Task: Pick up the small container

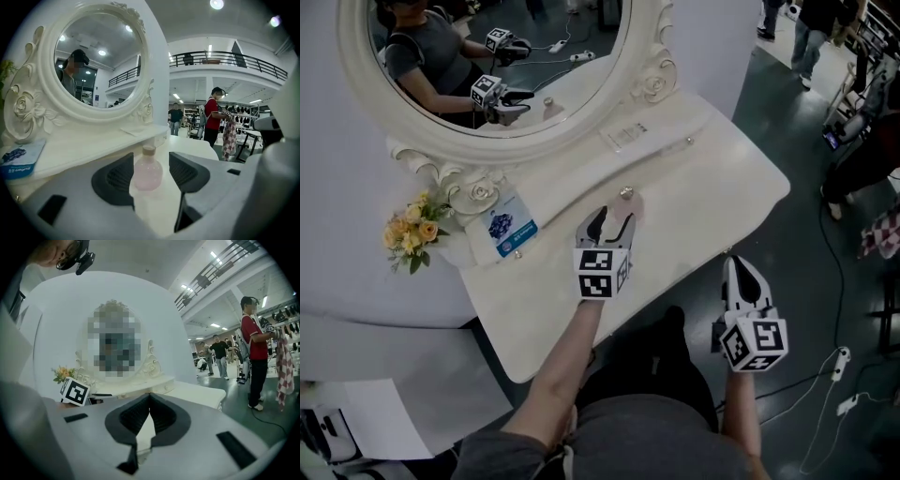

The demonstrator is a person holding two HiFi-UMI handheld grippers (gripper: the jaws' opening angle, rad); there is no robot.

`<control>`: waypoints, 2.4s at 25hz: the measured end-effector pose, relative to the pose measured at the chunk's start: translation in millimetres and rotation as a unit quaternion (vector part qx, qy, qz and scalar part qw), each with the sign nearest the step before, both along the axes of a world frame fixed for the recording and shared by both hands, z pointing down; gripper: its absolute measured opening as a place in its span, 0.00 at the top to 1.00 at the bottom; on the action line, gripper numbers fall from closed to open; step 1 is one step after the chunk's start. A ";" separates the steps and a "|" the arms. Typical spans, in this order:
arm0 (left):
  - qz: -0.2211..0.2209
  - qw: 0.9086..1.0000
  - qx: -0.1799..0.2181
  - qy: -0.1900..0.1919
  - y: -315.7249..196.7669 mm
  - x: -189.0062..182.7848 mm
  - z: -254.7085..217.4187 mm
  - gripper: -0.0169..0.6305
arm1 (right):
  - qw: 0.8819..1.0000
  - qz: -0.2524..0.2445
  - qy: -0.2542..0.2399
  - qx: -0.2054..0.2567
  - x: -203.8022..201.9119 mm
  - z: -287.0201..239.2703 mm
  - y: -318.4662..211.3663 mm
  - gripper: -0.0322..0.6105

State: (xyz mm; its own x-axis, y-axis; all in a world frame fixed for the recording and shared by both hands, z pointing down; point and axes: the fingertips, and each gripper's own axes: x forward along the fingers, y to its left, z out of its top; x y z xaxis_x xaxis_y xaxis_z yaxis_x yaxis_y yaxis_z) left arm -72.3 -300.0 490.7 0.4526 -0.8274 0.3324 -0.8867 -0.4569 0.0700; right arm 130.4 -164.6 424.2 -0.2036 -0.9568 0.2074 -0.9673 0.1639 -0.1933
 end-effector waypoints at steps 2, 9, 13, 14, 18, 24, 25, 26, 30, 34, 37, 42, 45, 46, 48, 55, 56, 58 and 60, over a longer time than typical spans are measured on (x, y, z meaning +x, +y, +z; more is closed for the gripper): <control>-0.006 1.000 -0.001 -0.002 -10.4 3.1 1.7 0.63 | 1.000 -0.006 -0.001 -0.001 3.8 1.0 -10.5 0.94; -0.020 1.000 -0.010 -0.016 -39.9 12.7 15.0 0.63 | 1.000 -0.025 -0.008 -0.013 11.5 10.9 -43.7 0.94; -0.023 0.999 -0.017 -0.025 -51.9 18.1 23.1 0.63 | 0.999 -0.033 -0.016 -0.023 13.4 16.7 -54.9 0.94; -0.023 0.999 -0.020 -0.028 -54.5 19.2 25.8 0.63 | 0.999 -0.034 -0.020 -0.026 14.2 18.8 -57.1 0.94; -0.028 0.998 -0.028 -0.040 -62.6 22.7 34.6 0.63 | 0.998 -0.038 -0.025 -0.038 17.6 26.5 -63.1 0.94; -0.033 0.997 -0.031 -0.056 -71.5 32.2 37.5 0.67 | 0.998 -0.045 -0.024 -0.044 21.3 30.2 -70.4 0.94; -0.035 0.997 -0.031 -0.060 -72.3 32.2 38.1 0.69 | 0.998 -0.047 -0.024 -0.045 21.6 31.1 -71.5 0.94; -0.038 0.997 -0.031 -0.063 -73.0 31.9 38.4 0.70 | 0.997 -0.048 -0.024 -0.046 22.0 31.9 -72.8 0.94; -0.040 0.996 -0.030 -0.067 -73.8 31.9 37.7 0.72 | 0.997 -0.054 -0.026 -0.047 23.8 33.6 -76.2 0.94; -0.046 0.996 -0.033 -0.068 -74.6 30.8 35.8 0.77 | 0.997 -0.060 -0.027 -0.048 22.6 32.9 -77.7 0.94; -0.043 0.995 -0.034 -0.079 -73.6 33.2 35.1 0.77 | 0.997 -0.062 -0.028 -0.045 23.2 31.0 -78.6 0.94; -0.035 0.994 -0.033 -0.094 -67.9 36.5 34.1 0.77 | 0.997 -0.064 -0.027 -0.039 26.5 27.3 -77.9 0.94; -0.032 0.994 -0.029 -0.096 -63.9 36.8 29.7 0.77 | 0.997 -0.065 -0.028 -0.037 27.9 26.3 -76.3 0.94; -0.032 0.994 -0.026 -0.096 -62.7 36.7 27.2 0.77 | 0.997 -0.065 -0.028 -0.037 28.0 26.4 -75.9 0.94; -0.032 0.995 -0.021 -0.096 -60.5 36.1 21.1 0.77 | 0.997 -0.067 -0.029 -0.037 28.5 27.0 -75.4 0.94; -0.042 0.995 -0.004 -0.085 -57.0 30.3 -9.6 0.77 | 0.996 -0.081 -0.028 -0.034 26.5 25.7 -80.5 0.94; -0.042 0.996 -0.001 -0.084 -56.9 29.3 -14.5 0.77 | 0.996 -0.085 -0.027 -0.033 25.7 24.7 -82.1 0.94; -0.044 0.995 0.007 -0.084 -56.4 27.0 -23.9 0.77 | 0.995 -0.091 -0.023 -0.030 23.7 23.0 -85.2 0.94; -0.045 0.995 0.015 -0.084 -55.8 25.7 -33.1 0.77 | 0.995 -0.097 -0.020 -0.028 22.2 21.8 -88.1 0.94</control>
State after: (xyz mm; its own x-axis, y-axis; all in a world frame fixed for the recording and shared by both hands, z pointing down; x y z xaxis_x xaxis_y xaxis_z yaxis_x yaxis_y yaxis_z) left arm -46.6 -355.8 457.6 0.3169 -0.8730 0.3706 -0.9222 -0.3750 -0.0947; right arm 152.7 -252.7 446.0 -0.3917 -0.8863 0.2472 -0.9103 0.3341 -0.2444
